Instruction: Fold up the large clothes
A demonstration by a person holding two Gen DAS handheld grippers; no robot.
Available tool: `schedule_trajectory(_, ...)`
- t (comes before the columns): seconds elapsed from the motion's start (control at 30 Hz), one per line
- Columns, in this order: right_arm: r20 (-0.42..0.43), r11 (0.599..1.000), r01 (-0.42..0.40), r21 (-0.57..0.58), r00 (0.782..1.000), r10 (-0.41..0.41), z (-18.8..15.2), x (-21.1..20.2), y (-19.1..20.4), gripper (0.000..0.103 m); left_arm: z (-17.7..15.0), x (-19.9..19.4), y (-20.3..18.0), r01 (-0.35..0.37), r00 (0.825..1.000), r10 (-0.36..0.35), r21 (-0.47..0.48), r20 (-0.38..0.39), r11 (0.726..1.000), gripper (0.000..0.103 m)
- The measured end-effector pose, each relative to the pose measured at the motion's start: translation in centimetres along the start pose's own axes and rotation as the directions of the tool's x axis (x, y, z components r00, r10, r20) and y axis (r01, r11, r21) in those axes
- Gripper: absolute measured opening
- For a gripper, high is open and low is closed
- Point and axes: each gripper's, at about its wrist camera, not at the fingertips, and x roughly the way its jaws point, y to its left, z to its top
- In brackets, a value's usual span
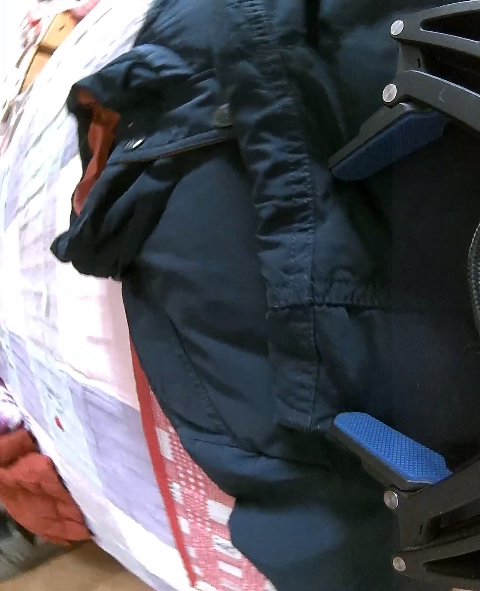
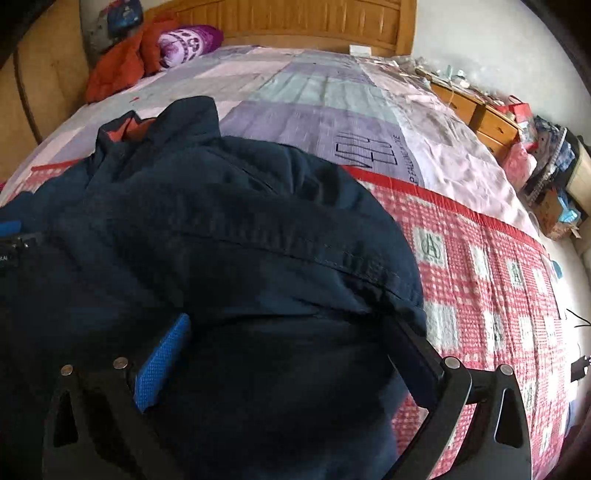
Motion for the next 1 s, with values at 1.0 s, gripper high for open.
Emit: schedule_trajectory(1.0,0.086,0.998,0.022,0.05,0.996,-0.026,-2.0,-5.2,5.0,0.103,-6.4,-6.6,8.1,-0.003,1.0,0.006,-0.142,0.017,0.99,0.103)
